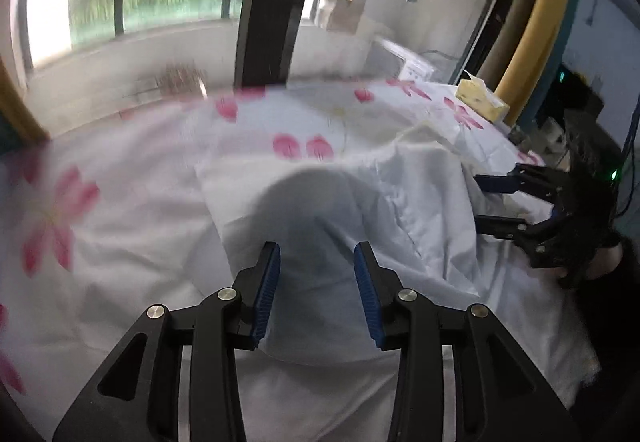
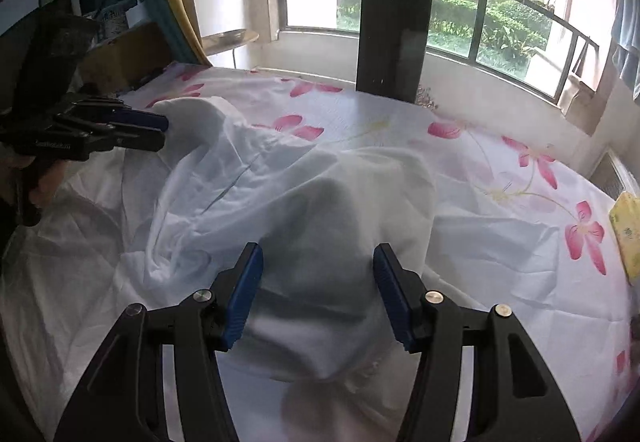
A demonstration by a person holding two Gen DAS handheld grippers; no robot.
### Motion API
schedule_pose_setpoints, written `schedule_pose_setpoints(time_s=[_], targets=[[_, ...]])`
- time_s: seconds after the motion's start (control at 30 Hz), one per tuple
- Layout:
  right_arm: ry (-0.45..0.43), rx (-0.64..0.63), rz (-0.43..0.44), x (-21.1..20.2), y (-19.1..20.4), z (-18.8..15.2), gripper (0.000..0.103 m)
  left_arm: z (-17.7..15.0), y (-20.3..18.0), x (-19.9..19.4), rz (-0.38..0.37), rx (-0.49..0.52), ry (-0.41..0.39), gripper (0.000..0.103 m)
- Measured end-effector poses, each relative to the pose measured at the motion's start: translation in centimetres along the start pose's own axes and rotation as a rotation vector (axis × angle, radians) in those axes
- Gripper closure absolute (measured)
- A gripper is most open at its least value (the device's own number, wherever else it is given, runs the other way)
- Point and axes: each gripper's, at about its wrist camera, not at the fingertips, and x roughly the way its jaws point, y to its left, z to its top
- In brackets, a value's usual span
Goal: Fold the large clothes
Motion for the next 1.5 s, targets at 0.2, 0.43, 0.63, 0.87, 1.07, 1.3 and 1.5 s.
schedule_pose_setpoints(time_s=[0.2, 0.43, 0.63, 0.87, 1.07, 1.3, 1.5], targets=[[0.023, 0.011, 0.015, 0.8, 0.0, -0.4, 0.045, -1.3, 0.1, 0.6, -0.020, 0.005, 0.015, 0.062], [0.043, 0.037, 0.033, 1.0, -0.4, -0.6, 0.045, -1.3, 0.1, 0.3, -0.026, -0.018, 0.023, 0.062], [0.055, 0.030, 0.016, 0.6, -0.2, -0.7, 0.045, 0.1, -2.7, -1.7, -0.004, 0.130, -0.049, 0.062], [0.026, 0.025, -0.001, -0.4, 0.0, -0.5, 0.045, 3.4, -2.0, -1.2, 0.036, 0.115, -0.115, 0.062], [0.018, 0.037, -0.008, -0.6, -0.4, -0.4, 0.045, 3.4, -0.3, 1.8, 0.034, 0.075, -0.043, 0.062], [0.039, 0.066, -0.038, 0.1, -1.8, -0.7, 0.045, 2.1, 1.1, 2.8, 0.019, 0.039, -0.031, 0.062], [0.062, 0.112, -0.060, -0.3, -3.1, -1.1, 0.045, 1.7, 1.0, 1.8, 0.038, 0.033, -0.038, 0.062]])
